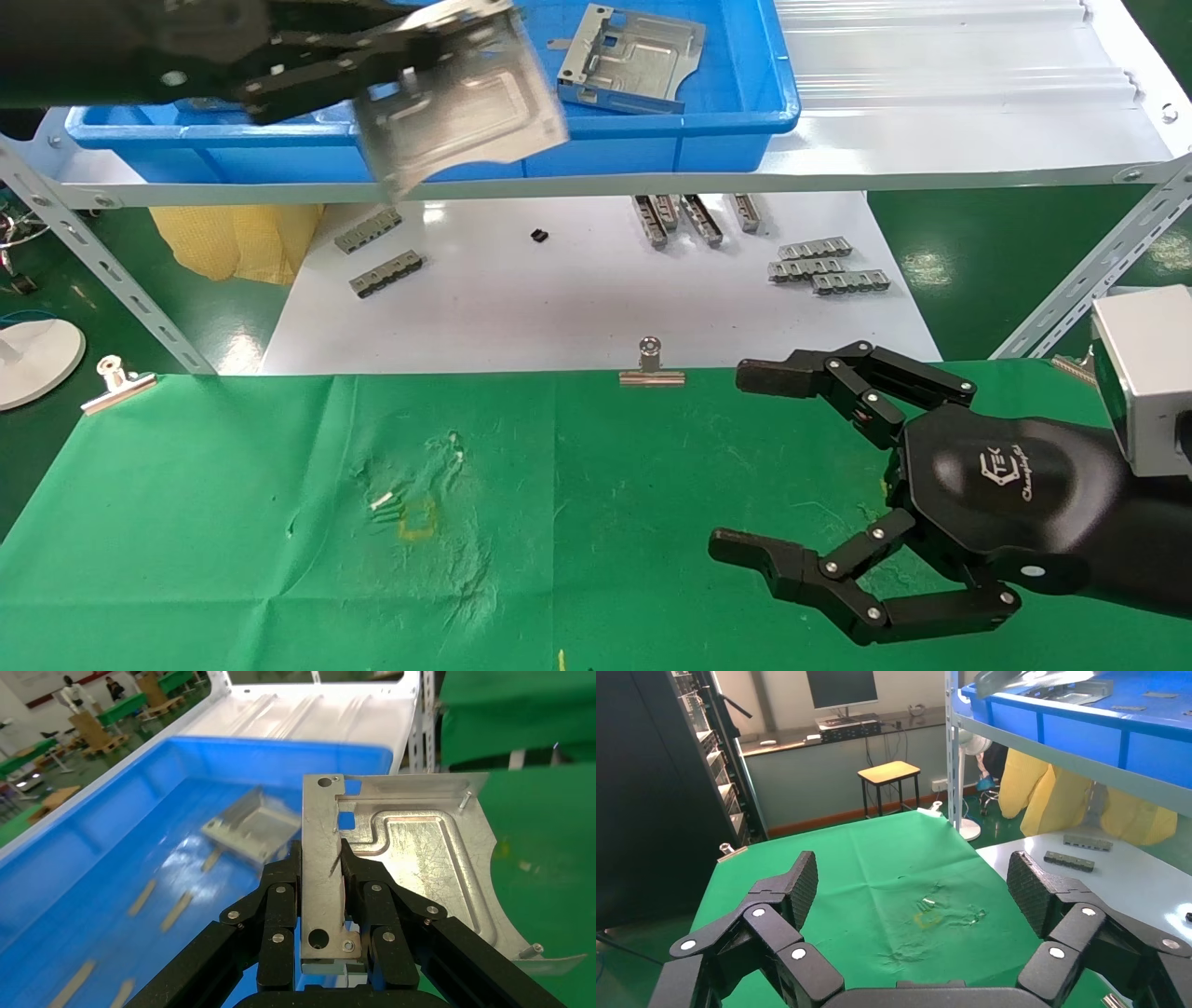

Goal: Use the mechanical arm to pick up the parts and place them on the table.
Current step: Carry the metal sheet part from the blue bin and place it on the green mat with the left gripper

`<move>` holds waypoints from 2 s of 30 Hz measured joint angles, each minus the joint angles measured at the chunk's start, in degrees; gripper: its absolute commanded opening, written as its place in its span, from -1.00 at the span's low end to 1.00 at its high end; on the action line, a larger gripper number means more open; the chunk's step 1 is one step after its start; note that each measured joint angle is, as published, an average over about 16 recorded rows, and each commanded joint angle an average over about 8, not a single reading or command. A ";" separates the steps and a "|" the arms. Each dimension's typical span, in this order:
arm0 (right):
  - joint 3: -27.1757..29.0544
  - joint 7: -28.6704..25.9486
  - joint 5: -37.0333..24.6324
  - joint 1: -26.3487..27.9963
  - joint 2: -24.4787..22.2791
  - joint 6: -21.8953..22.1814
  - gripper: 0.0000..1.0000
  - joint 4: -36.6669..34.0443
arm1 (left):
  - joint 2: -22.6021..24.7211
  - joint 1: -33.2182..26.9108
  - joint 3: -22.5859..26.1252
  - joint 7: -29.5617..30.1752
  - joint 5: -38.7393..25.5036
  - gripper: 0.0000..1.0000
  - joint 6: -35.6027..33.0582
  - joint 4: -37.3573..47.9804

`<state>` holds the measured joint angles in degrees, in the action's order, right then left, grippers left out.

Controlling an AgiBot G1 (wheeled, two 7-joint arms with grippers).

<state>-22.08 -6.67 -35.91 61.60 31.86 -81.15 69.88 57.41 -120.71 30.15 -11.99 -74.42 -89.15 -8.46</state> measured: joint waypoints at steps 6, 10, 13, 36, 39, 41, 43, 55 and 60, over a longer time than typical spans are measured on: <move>0.00 0.00 0.00 0.00 0.00 0.00 1.00 0.00 | -3.76 1.10 1.51 -4.04 -0.34 -1.00 -1.97 -1.67; 0.00 0.00 0.00 0.00 0.00 0.00 1.00 0.00 | -6.24 2.80 2.74 -5.74 0.49 -1.00 -2.43 -3.75; 0.00 0.00 0.00 0.00 0.00 0.00 1.00 0.00 | -8.12 4.51 3.72 -6.29 1.97 -1.00 -2.60 -5.71; 0.00 0.00 0.00 0.00 0.00 0.00 1.00 0.00 | -16.49 15.92 15.12 -3.92 18.63 -1.00 -2.33 -20.93; 0.00 0.00 0.00 0.00 0.00 0.00 1.00 0.00 | -16.30 16.99 17.81 -5.16 18.39 -1.00 -2.14 -21.92; 0.00 0.00 0.00 0.00 0.00 0.00 1.00 0.00 | -15.87 17.68 19.57 -6.33 17.90 -1.00 -1.93 -22.03; 0.00 0.00 0.00 0.00 0.00 0.00 1.00 0.00 | -15.19 18.34 21.22 -7.86 17.22 -1.00 -1.68 -21.67; 0.00 0.00 0.00 0.00 0.00 0.00 1.00 0.00 | -7.96 21.09 27.39 -20.97 11.69 -1.00 1.34 -12.79; 0.00 0.00 0.00 0.00 0.00 0.00 1.00 0.00 | -4.96 21.59 27.88 -25.58 10.69 -0.54 3.65 -7.89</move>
<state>-22.08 -6.67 -35.91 61.60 31.86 -81.15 69.88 52.45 -99.12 58.03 -37.58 -63.73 -85.50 -16.35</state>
